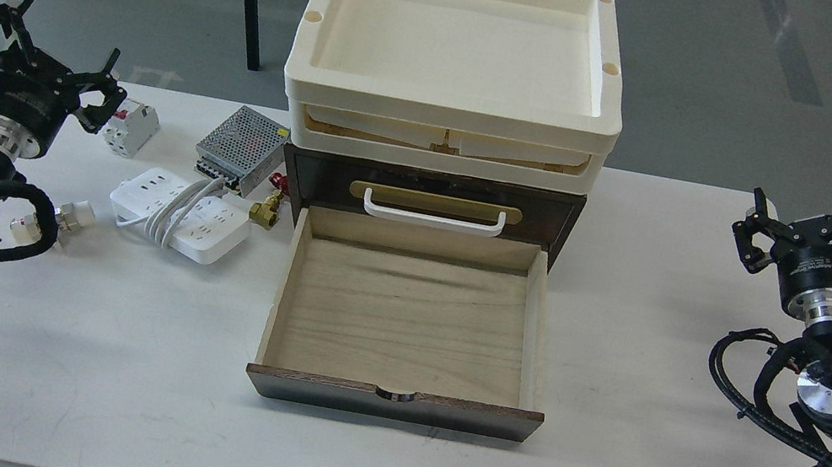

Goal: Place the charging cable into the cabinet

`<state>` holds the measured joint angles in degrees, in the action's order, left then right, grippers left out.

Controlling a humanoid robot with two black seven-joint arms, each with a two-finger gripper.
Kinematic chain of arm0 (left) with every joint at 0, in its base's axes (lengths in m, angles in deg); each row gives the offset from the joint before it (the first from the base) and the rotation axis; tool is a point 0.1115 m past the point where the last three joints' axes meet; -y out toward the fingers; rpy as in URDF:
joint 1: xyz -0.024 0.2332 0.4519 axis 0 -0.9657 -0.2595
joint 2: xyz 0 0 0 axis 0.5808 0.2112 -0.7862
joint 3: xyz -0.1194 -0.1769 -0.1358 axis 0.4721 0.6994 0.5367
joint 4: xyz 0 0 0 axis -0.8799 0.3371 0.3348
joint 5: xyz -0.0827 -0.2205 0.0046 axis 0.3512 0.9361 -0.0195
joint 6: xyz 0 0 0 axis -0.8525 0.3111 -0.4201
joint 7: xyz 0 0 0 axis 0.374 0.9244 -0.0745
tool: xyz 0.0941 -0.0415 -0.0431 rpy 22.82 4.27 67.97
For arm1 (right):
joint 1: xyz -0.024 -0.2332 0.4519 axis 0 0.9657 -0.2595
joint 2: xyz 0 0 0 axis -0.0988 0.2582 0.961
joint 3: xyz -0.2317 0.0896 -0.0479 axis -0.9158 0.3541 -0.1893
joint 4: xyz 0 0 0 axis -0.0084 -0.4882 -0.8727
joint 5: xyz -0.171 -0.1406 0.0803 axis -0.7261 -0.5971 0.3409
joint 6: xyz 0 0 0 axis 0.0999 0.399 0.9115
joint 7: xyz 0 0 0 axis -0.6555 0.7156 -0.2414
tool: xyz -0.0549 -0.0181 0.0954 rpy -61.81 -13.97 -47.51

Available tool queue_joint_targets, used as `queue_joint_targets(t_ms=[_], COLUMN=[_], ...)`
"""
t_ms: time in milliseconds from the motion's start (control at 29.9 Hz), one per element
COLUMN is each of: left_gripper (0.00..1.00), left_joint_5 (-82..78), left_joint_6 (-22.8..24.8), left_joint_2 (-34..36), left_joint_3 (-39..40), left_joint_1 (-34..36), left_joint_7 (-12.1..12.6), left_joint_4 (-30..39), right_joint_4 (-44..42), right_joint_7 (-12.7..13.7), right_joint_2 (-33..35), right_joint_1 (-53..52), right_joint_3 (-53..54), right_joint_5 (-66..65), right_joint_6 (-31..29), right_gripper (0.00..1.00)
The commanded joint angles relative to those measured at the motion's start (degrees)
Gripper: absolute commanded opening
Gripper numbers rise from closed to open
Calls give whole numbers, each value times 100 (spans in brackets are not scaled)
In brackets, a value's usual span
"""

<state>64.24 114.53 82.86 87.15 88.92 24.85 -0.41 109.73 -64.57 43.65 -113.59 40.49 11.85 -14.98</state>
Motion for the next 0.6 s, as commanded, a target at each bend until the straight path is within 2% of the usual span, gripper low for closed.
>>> queue_joint_targets(t_ms=[0, 268, 402, 469, 569], left_gripper=[100, 100, 100, 100, 99], left_joint_5=[4, -5, -23, -110, -942], left_joint_6=[0, 0, 0, 0, 0], left_joint_2=[26, 105, 465, 702, 1141], left_joint_3=[-34, -43, -78, -87, -78], left_joint_1=[-6, 21, 82, 152, 468], left_joint_7=[-7, 45, 107, 221, 239], left_joint_4=[-33, -51, -16, 80, 142], right_joint_4=[9, 18, 27, 27, 27], right_joint_7=[-11, -11, -11, -11, -11], right_joint_2=[3, -6, 3, 3, 3], right_joint_1=[8, 17, 17, 26, 35], right_joint_3=[-29, -29, -38, -29, -38], right_joint_5=[-6, -6, -6, -6, -6], right_joint_6=[3, -5, -23, -23, -23], right_gripper=[100, 100, 100, 100, 100])
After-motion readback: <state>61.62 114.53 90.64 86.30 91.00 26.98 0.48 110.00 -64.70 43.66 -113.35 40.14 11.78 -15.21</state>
